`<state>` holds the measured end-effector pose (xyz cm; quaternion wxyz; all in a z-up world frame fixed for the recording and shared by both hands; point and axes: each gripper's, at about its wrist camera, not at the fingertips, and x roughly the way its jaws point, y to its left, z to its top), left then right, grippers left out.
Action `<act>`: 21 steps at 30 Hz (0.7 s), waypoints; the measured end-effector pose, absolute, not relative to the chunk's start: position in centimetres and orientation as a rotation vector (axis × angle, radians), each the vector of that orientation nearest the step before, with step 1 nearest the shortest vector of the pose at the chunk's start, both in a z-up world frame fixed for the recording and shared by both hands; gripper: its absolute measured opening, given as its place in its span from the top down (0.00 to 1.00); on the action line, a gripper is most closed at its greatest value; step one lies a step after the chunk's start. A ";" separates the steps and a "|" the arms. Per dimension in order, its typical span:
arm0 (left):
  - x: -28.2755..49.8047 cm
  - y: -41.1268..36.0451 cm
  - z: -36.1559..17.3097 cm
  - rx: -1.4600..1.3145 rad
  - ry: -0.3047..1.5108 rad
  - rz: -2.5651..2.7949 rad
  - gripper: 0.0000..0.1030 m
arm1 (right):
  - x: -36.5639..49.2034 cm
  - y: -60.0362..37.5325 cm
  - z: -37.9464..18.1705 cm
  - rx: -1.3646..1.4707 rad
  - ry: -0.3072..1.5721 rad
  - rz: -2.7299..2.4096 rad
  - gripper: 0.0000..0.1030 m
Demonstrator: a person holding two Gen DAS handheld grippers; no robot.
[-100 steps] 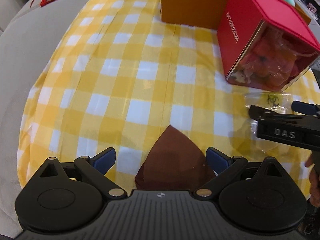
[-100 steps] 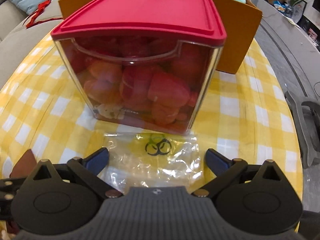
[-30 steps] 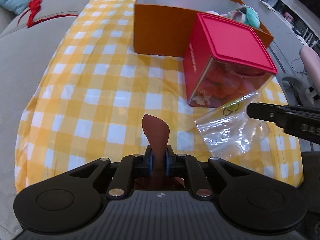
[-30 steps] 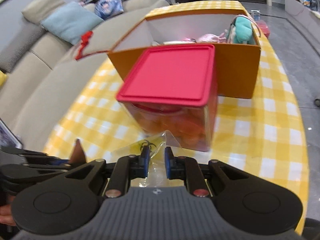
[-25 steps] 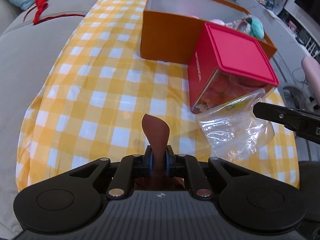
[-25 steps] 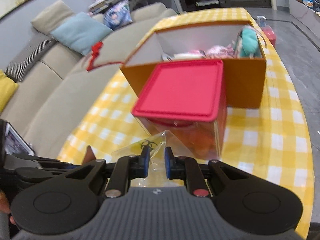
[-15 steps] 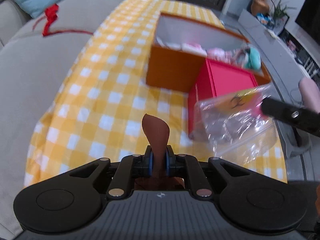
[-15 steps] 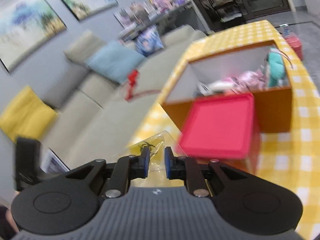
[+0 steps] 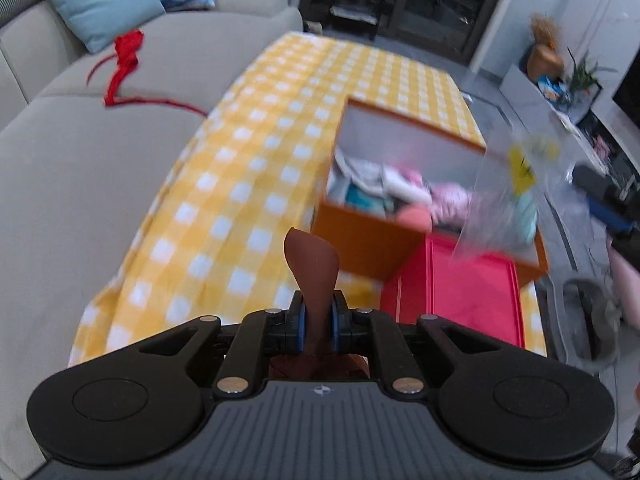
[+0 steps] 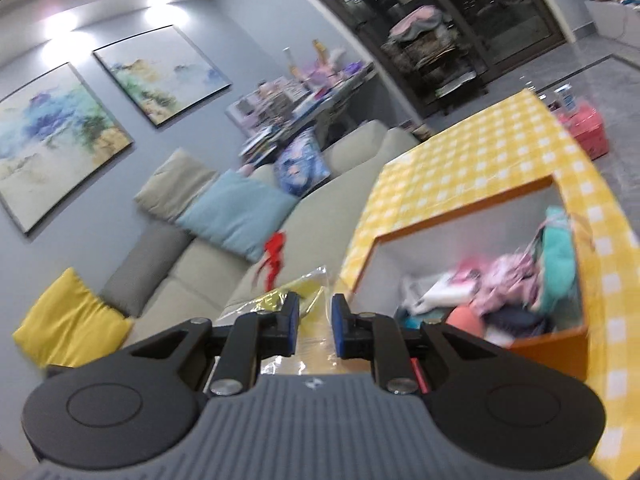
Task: Organize soft objects
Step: 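Lift and carry the clear bag and brown felt over the orange box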
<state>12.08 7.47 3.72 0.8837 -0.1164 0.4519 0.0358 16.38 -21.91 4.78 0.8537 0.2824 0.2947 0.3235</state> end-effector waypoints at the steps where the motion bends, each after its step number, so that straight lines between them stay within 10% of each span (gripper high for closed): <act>1: 12.8 7.5 4.1 -0.242 0.930 0.081 0.87 | 17.2 -21.9 4.8 0.590 0.618 0.661 0.84; 12: 20.6 6.8 4.2 -0.270 0.915 0.042 0.87 | 24.9 -24.0 1.9 0.554 0.566 0.496 0.87; 21: 20.9 6.8 3.4 -0.264 0.898 0.081 0.87 | 25.9 -23.5 0.5 0.350 0.713 0.585 0.64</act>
